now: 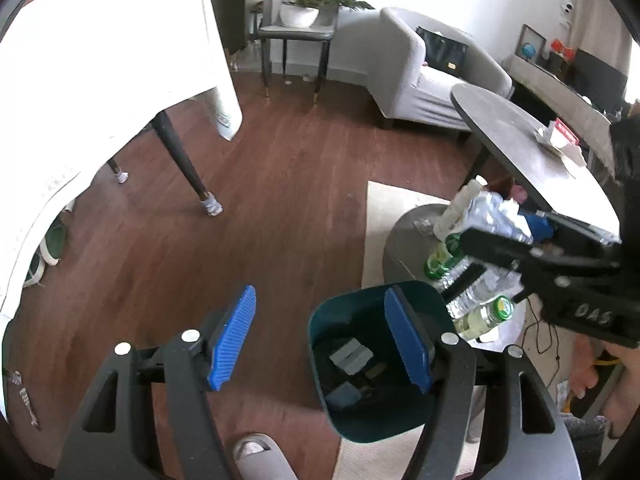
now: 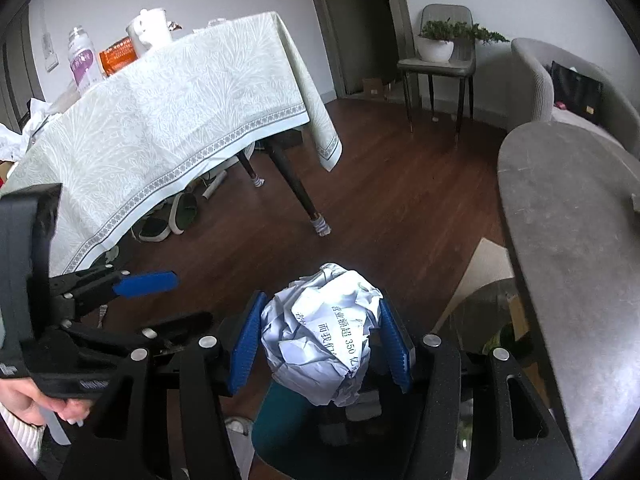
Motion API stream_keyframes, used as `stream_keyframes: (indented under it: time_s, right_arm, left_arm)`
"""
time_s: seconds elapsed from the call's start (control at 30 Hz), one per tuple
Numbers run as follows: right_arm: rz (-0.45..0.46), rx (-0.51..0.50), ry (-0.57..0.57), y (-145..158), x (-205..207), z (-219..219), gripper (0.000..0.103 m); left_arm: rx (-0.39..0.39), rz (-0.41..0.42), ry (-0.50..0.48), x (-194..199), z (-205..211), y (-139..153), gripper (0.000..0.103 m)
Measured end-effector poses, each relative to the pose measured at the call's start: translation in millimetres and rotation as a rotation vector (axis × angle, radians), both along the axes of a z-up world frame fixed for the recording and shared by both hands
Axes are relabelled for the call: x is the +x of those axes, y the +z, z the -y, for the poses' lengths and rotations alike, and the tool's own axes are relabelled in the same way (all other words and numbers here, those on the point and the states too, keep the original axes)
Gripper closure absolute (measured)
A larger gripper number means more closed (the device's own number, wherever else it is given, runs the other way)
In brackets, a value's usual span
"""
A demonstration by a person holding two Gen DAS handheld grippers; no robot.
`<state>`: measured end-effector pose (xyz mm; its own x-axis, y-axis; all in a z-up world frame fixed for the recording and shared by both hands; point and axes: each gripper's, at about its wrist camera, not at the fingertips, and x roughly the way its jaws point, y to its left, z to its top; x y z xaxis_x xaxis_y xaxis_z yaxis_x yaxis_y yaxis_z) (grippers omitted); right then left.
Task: Collect trash
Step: 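Lower the crumpled white paper into the teal bin and open the right tool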
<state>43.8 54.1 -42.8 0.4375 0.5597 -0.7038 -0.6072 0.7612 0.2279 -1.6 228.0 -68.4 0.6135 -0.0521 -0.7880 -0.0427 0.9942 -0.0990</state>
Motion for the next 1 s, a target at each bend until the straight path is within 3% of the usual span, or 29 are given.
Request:
stream_keyframes:
  time_s: [0.2, 0.57, 0.77, 1.0]
  right_arm:
    - [-0.045, -0.052, 0.019, -26, 3, -21, 0.047]
    - [-0.156, -0.210, 0.062, -90, -2, -45, 0.047]
    - [-0.237, -0.301, 0.080, -128, -5, -46, 0.047]
    - [-0.266, -0.394, 0.096, -146, -14, -42, 0.047]
  left_arm:
    - [-0.023, 0.017, 0.037, -7, -22, 6, 0.032]
    - [-0.059, 0.132, 0.083, -19, -39, 35, 0.032]
    - [-0.086, 0.192, 0.095, -24, -39, 51, 0.032]
    - [-0.089, 0.200, 0.082, -22, -29, 54, 0.032]
